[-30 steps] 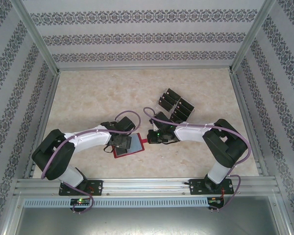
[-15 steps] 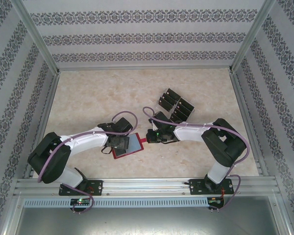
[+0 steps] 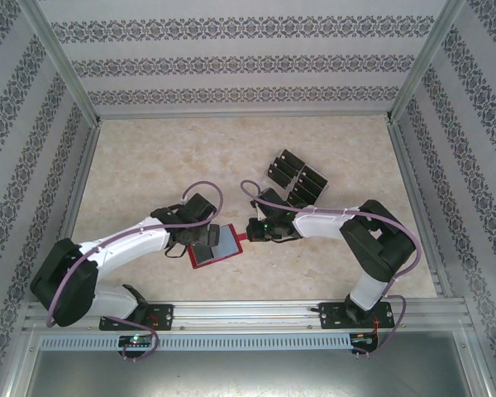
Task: Put the credit cards into the card holder
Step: Insert the credit card into the card slot.
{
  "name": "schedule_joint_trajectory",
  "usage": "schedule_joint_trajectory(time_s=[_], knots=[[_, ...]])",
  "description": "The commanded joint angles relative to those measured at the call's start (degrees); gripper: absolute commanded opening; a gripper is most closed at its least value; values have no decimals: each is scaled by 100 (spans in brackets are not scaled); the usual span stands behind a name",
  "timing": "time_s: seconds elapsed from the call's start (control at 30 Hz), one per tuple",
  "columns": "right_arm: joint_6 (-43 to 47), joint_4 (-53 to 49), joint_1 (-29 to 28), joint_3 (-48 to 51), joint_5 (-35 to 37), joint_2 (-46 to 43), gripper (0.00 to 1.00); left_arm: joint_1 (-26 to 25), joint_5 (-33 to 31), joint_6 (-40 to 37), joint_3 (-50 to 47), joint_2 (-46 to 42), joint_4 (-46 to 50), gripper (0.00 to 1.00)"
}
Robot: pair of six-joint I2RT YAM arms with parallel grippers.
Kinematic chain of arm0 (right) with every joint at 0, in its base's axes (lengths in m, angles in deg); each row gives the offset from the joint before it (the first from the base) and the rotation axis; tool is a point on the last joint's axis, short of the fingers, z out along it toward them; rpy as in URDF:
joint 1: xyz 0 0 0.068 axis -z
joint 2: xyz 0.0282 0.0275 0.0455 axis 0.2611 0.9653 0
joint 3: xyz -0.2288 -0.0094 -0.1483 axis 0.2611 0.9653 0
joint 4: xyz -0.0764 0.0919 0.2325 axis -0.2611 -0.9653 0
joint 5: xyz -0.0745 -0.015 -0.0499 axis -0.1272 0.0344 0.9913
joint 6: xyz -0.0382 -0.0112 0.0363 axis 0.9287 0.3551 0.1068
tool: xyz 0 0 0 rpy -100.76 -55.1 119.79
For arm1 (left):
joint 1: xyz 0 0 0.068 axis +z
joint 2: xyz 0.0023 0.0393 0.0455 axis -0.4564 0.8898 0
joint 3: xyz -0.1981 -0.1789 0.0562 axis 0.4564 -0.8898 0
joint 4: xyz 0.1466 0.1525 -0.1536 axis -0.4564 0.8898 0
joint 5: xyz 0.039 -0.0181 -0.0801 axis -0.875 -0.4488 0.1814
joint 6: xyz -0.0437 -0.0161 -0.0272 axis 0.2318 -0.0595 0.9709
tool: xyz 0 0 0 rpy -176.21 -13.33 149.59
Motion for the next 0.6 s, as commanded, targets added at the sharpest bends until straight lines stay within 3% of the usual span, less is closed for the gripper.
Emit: schedule_joint_trajectory(time_s=[0.0,0.3,0.5,0.57], knots=[[117,-924,240,206,669,192,0,113,281,171,-198,-91,-177,97],[87,-944,719,665,830,-231,0,209,467,69,-261,154,-605,98],[-55,-1016,723,773,781,-793,0,510,760,-136,-54,390,-788,98],[-54,-1083,690,704,741,-1014,11,600,844,-183,5,414,-793,98]])
